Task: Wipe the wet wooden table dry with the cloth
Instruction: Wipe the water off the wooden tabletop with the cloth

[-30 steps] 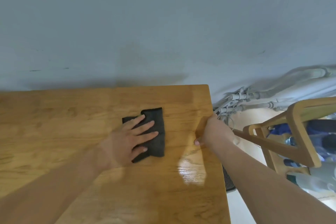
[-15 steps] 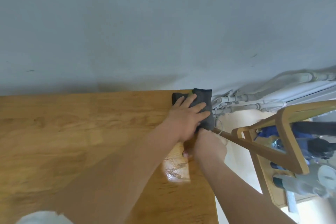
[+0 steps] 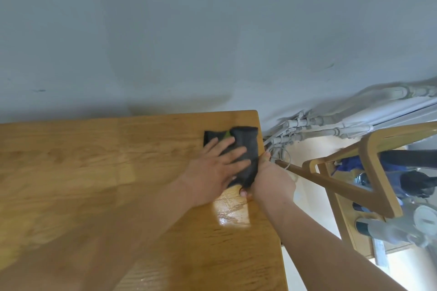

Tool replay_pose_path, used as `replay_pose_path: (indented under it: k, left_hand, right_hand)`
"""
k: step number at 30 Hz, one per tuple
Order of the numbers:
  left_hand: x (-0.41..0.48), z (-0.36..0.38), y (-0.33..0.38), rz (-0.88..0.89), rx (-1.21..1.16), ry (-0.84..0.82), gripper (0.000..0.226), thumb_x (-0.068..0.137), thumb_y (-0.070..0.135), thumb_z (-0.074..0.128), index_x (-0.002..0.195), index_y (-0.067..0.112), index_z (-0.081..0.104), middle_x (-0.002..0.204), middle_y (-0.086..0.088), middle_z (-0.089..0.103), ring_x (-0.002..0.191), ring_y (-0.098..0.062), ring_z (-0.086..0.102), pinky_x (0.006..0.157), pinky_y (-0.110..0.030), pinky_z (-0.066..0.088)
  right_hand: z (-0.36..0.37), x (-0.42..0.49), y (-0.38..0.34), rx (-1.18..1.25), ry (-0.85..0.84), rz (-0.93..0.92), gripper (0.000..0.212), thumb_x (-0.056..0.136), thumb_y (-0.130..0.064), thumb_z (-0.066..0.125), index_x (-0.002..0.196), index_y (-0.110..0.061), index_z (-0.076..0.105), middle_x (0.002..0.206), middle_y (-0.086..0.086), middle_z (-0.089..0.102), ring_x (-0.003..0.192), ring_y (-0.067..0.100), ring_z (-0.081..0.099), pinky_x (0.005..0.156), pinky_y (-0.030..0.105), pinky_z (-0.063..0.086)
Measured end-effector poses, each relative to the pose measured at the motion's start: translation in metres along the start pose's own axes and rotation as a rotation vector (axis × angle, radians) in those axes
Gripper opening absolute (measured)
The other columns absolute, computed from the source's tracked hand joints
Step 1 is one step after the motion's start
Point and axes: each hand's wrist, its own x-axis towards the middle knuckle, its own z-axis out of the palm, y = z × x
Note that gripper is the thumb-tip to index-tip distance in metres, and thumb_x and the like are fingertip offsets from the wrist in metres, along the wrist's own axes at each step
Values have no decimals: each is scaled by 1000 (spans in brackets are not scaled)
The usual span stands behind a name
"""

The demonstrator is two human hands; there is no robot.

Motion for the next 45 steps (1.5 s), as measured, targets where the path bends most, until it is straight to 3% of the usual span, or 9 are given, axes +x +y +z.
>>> replay_pose_path:
  k: [3, 9, 13, 18, 22, 26, 31, 38, 45]
  left_hand:
    - [-8, 0, -29, 46, -3, 15, 51, 106, 47, 36, 157, 44, 27, 169, 14, 15, 158, -19, -1, 128, -50, 8]
    - [9, -3, -20, -574, -112, 141, 54, 108, 40, 32, 160, 38, 18, 172, 6, 9, 157, -29, -5, 127, -52, 1]
    - [20, -2, 32, -299, -117, 30, 57, 106, 36, 37, 159, 43, 18, 172, 12, 2, 157, -26, -12, 126, -53, -6]
    - [26, -6, 43, -327, -129, -90, 66, 106, 24, 42, 160, 45, 12, 171, 14, -4, 157, -23, -16, 127, -51, -2]
    - [-7, 19, 89, -293, -114, -76, 62, 108, 29, 39, 160, 43, 9, 172, 10, -6, 156, -27, -16, 127, -53, -3]
    - [-61, 46, 140, -185, -39, -83, 60, 107, 32, 43, 159, 43, 14, 171, 8, -2, 155, -30, -10, 126, -54, 0]
    - [-149, 82, 200, -2, -90, -33, 61, 88, 29, 71, 145, 36, 50, 161, -1, 36, 146, -34, 20, 115, -61, 30]
    - [-270, 111, 220, 99, -62, -114, 63, 76, 45, 81, 135, 34, 62, 149, 0, 53, 136, -35, 45, 103, -52, 47]
    - [-359, 98, 182, -88, -223, -77, 62, 103, 39, 50, 158, 16, 34, 168, -2, 25, 154, -24, 16, 124, -36, 24]
  right_hand:
    - [2, 0, 1, 10, -7, -4, 123, 85, -43, 80, 163, -13, -10, 130, 5, 66, 119, 25, 64, 73, 32, 40]
    - [8, 2, 4, 44, -16, 32, 125, 83, -41, 84, 163, -16, -8, 135, 7, 63, 124, 28, 61, 75, 35, 39]
    - [12, 1, 13, 116, 18, 4, 124, 81, -47, 84, 164, -21, -3, 150, 9, 52, 138, 30, 51, 94, 44, 49]
    - [62, -33, 43, 126, 316, -197, 95, 92, -61, 62, 160, -23, 8, 138, 6, 59, 116, 28, 64, 78, 40, 50]
    - [103, -63, 85, 536, 355, -149, 69, 96, -41, 64, 155, -24, 33, 134, 4, 60, 119, 28, 60, 86, 45, 55]
    - [145, -111, 125, 730, 407, -56, 18, 102, -18, 53, 114, -16, 66, 107, 2, 66, 95, 22, 62, 81, 37, 51]
    - [205, -175, 134, 876, 353, 18, 39, 103, -25, 42, 65, -26, 45, 68, -1, 52, 68, 21, 53, 59, 32, 35]
    - [269, -258, 111, 784, 191, 96, 28, 99, -37, 59, 96, -11, 66, 82, -2, 64, 84, 23, 64, 70, 34, 49]
    - [313, -303, 72, 712, 12, 114, 34, 98, -37, 59, 78, -11, 66, 72, 0, 70, 70, 20, 64, 62, 31, 49]
